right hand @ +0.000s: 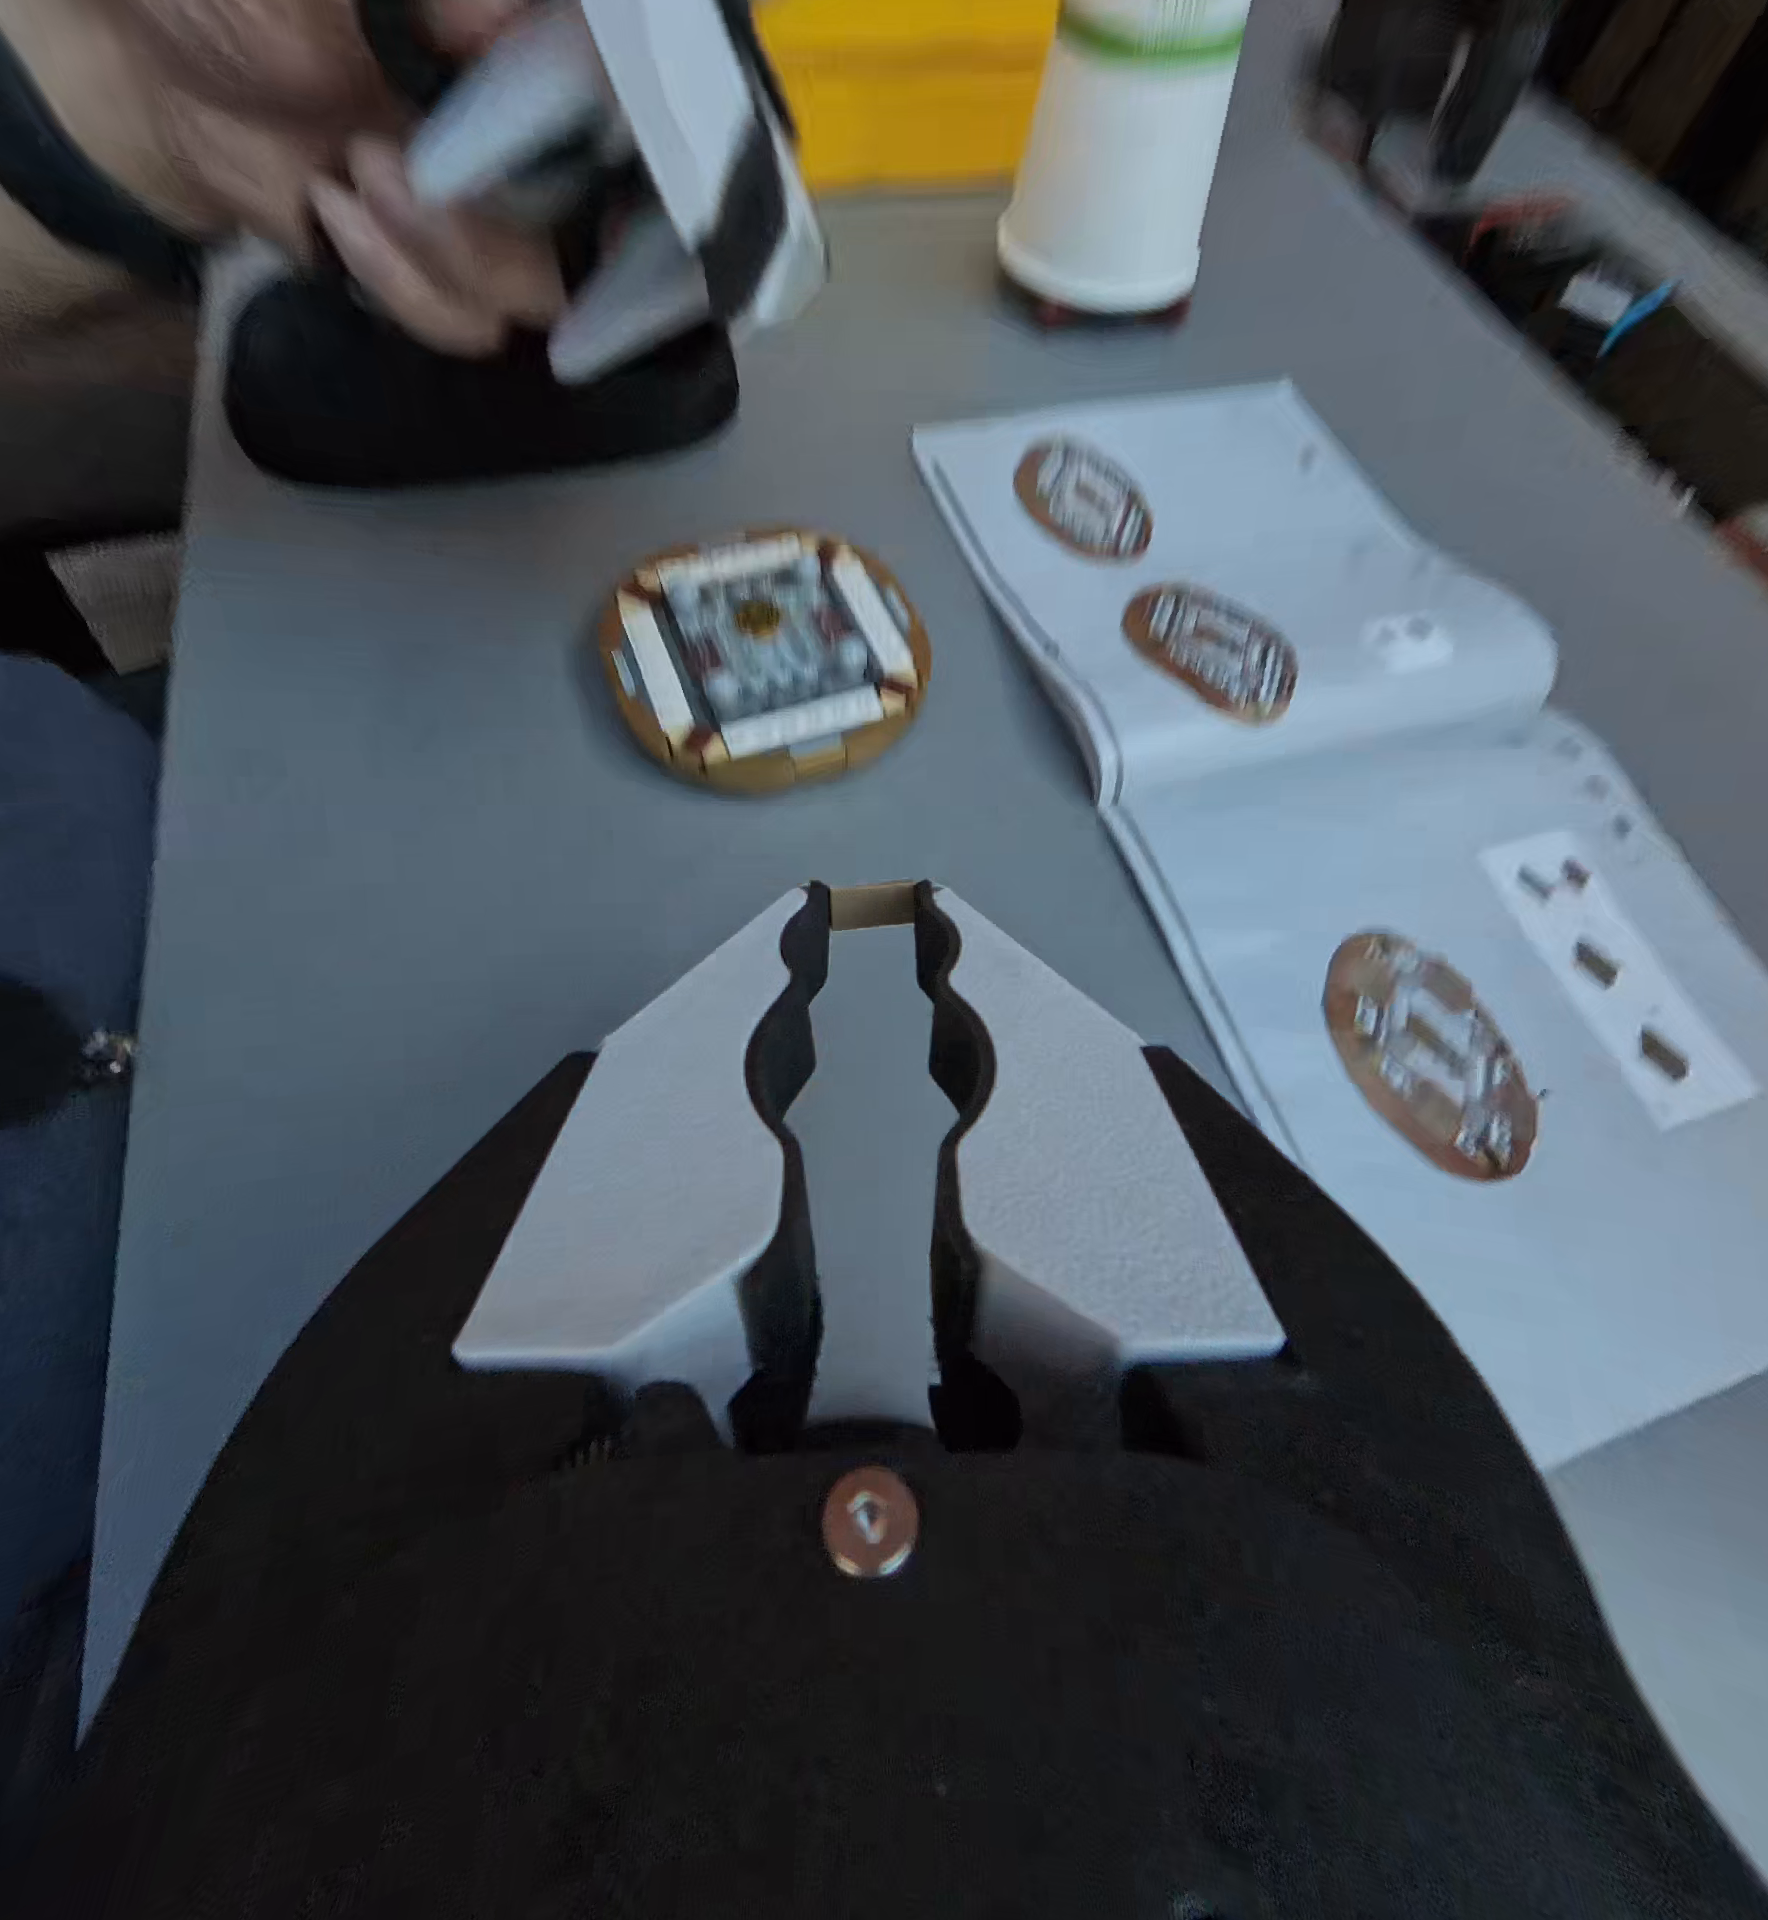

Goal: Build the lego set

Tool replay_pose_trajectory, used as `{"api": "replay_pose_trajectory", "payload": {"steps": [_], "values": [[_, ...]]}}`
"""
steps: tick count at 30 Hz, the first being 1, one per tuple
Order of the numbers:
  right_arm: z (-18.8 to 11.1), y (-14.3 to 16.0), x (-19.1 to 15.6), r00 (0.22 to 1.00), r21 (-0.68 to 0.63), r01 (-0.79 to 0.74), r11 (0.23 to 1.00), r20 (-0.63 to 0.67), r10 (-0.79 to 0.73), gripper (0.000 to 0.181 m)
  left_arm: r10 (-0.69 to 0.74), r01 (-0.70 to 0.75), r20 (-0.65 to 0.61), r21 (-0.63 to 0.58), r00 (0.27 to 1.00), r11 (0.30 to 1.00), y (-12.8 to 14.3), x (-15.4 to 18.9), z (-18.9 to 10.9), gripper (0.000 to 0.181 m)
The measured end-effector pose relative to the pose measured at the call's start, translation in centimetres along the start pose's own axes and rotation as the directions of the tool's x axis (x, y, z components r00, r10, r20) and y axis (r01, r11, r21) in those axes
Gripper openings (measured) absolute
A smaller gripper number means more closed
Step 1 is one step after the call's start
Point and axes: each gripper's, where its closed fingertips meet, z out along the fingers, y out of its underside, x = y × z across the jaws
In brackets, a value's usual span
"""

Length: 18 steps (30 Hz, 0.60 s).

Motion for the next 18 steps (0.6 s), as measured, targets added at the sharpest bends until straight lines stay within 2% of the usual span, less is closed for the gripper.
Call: {"api": "replay_pose_trajectory", "payload": {"steps": [1, 3, 7, 9, 14, 18], "values": [[0.8, 1.8, 0.2, 1.0, -0.099, -0.005, 0.995, -0.005, 0.004, 0.016, 0.049, -0.049, 0.08, -0.01, 0.996, 0.999, -0.1, -0.6, -0.7, 0.005], [2.1, 4.3, 0.4, 0.999, -0.22, 0.024, 0.975, -0.02, -0.029, 0.015, 0.104, -0.1, 0.16, -0.033, 0.982, 0.994, -0.4, -0.9, -1.9, 0.006], [3.4, 6.3, -0.1, 1.0, -0.307, -0.006, 0.952, 0.01, 0.01, 0.017, 0.161, -0.154, 0.248, -0.048, 0.955, 0.987, -0.7, -1.0, -3.5, 0.006], [3.3, 6.1, -0.1, 0.999, -0.268, -0.027, 0.963, 0.01, 0.031, 0.029, 0.168, -0.159, 0.256, -0.054, 0.952, 0.986, -0.5, -0.9, -3.9, 0.006], [1.7, 5.1, 0.5, 0.999, -0.137, -0.046, 0.989, 0.008, 0.048, 0.027, 0.18, -0.169, 0.259, -0.063, 0.949, 0.984, 0.0, -0.8, -4.8, 0.008], [3.2, 2.7, 0.9, 0.999, -0.072, 0.03, 0.997, 0.029, -0.028, 0.027, 0.183, -0.176, 0.242, -0.054, 0.953, 0.983, -0.4, -0.6, -5.0, 0.008]]}}
